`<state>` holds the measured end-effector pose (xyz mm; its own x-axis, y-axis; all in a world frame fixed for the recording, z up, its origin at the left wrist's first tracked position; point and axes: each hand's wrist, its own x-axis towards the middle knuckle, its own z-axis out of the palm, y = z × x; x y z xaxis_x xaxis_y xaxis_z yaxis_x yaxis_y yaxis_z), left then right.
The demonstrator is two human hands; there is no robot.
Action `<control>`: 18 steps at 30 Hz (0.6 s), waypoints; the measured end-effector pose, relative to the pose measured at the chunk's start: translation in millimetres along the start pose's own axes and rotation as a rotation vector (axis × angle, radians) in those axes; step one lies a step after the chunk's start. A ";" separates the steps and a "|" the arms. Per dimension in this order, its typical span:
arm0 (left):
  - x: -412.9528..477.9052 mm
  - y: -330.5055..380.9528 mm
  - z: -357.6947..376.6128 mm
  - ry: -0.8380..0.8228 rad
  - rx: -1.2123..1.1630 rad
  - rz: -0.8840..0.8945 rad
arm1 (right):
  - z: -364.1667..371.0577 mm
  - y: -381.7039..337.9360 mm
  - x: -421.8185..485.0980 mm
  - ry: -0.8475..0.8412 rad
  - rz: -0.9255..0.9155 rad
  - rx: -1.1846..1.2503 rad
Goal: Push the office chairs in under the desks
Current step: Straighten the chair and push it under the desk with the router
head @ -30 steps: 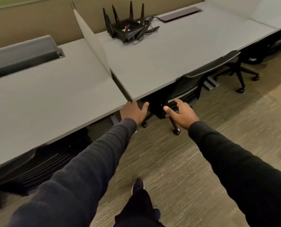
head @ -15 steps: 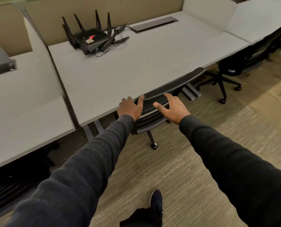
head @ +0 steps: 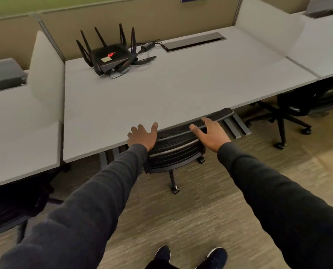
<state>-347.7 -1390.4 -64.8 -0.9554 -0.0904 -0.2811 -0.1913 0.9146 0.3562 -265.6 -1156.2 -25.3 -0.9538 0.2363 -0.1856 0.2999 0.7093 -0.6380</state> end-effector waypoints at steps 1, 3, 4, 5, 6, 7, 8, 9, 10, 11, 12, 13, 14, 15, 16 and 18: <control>-1.2 7.4 2.5 0.007 0.014 -0.036 | -9.1 7.3 8.2 -0.014 -0.015 -0.014; -3.3 17.8 7.2 0.018 0.028 -0.097 | -24.0 20.8 23.3 -0.042 -0.036 -0.044; -4.2 22.9 10.6 0.027 0.024 -0.124 | -31.3 27.8 31.5 -0.054 -0.052 -0.060; -4.7 27.6 14.2 0.035 0.020 -0.148 | -37.8 34.9 39.6 -0.056 -0.072 -0.075; -4.7 31.9 17.5 0.042 0.022 -0.172 | -44.0 41.6 47.7 -0.047 -0.092 -0.091; -3.9 33.9 19.6 0.044 0.032 -0.192 | -48.7 46.2 54.8 -0.029 -0.109 -0.108; -3.2 37.0 21.6 0.045 0.038 -0.214 | -54.1 50.5 62.1 -0.013 -0.122 -0.123; -1.8 39.4 23.1 0.049 0.032 -0.237 | -58.4 54.3 69.4 0.002 -0.130 -0.146; 1.4 41.2 23.9 0.055 0.011 -0.261 | -61.8 57.7 78.5 0.012 -0.139 -0.181; 5.1 42.2 24.3 0.065 -0.015 -0.289 | -64.2 60.5 88.4 0.014 -0.142 -0.224; 8.7 40.8 24.9 0.075 -0.035 -0.313 | -65.0 63.1 98.1 0.009 -0.129 -0.265; 14.0 38.7 27.0 0.088 -0.049 -0.338 | -65.9 65.4 109.8 -0.007 -0.109 -0.302; 18.9 36.8 29.2 0.101 -0.057 -0.367 | -66.4 67.9 122.0 -0.025 -0.083 -0.344; 25.1 34.4 31.8 0.113 -0.059 -0.398 | -66.1 70.7 134.2 -0.043 -0.061 -0.389; 31.3 32.9 33.3 0.120 -0.056 -0.428 | -66.0 73.1 145.4 -0.064 -0.040 -0.425; 43.4 30.9 32.9 0.110 -0.045 -0.477 | -64.4 77.7 166.2 -0.109 0.038 -0.409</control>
<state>-387.6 -1353.1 -95.3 -0.7762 -0.5387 -0.3275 -0.6210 0.7431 0.2494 -399.6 -1019.0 -57.6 -0.9317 0.2119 -0.2950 0.2972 0.9116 -0.2840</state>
